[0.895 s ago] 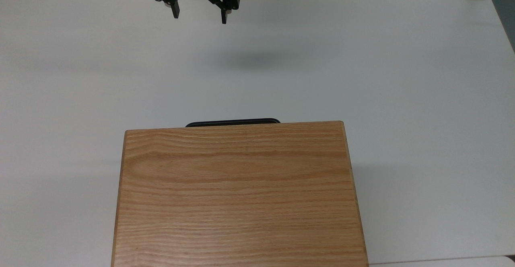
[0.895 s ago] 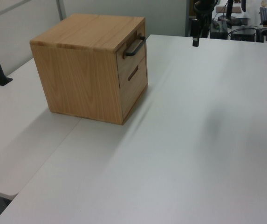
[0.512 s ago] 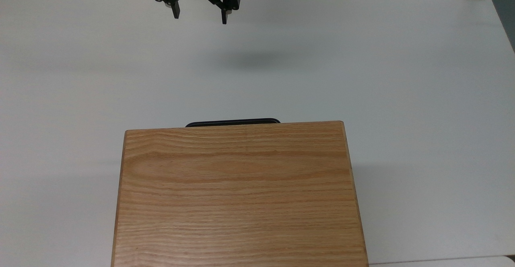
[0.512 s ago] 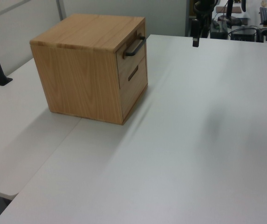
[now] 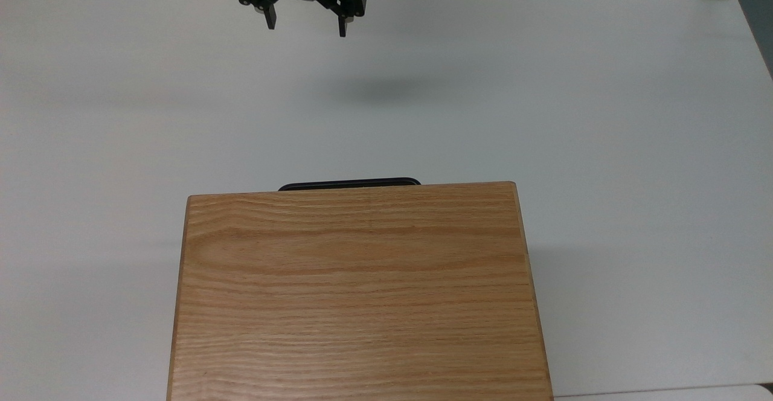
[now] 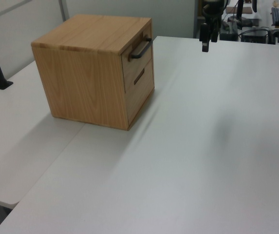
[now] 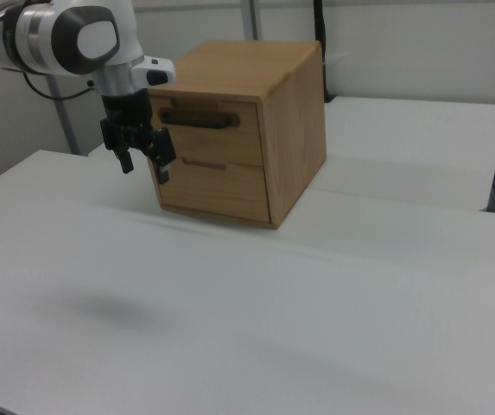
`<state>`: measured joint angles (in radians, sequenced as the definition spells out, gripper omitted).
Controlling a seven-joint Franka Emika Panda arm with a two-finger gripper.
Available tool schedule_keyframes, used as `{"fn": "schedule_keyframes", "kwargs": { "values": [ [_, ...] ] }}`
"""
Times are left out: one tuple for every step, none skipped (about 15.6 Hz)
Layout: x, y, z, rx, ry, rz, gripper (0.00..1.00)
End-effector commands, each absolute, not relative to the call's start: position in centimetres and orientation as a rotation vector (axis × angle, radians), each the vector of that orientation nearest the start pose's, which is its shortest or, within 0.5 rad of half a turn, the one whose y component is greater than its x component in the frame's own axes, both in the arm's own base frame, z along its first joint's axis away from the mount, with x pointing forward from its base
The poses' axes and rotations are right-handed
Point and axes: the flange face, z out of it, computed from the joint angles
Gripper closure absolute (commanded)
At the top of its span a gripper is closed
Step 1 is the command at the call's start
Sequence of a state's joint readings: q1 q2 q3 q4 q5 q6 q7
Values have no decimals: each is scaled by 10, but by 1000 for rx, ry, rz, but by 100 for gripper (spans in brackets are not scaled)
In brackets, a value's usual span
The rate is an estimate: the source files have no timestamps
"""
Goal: Open the drawer by sliding it
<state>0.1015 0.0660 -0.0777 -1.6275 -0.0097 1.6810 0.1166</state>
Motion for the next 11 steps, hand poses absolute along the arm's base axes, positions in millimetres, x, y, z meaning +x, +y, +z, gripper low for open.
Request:
{"fn": "schedule_keyframes", "kwargs": {
  "values": [
    [602,21,559,-3109,432,10,3],
    [615,23,560,-3062,606,-62,3],
    [627,25,558,-2995,780,-139,2],
    [639,25,553,-2922,934,-202,2],
    [649,26,554,-2829,1070,-273,2],
    [659,28,555,-2730,1199,-333,2],
    [668,28,558,-2624,1319,-392,2],
    [676,31,561,-2511,1421,-442,3],
    [683,34,564,-2404,1500,-487,6],
    [687,36,569,-2307,1567,-516,8],
    [689,42,569,-2236,1618,-521,9]
  ]
}}
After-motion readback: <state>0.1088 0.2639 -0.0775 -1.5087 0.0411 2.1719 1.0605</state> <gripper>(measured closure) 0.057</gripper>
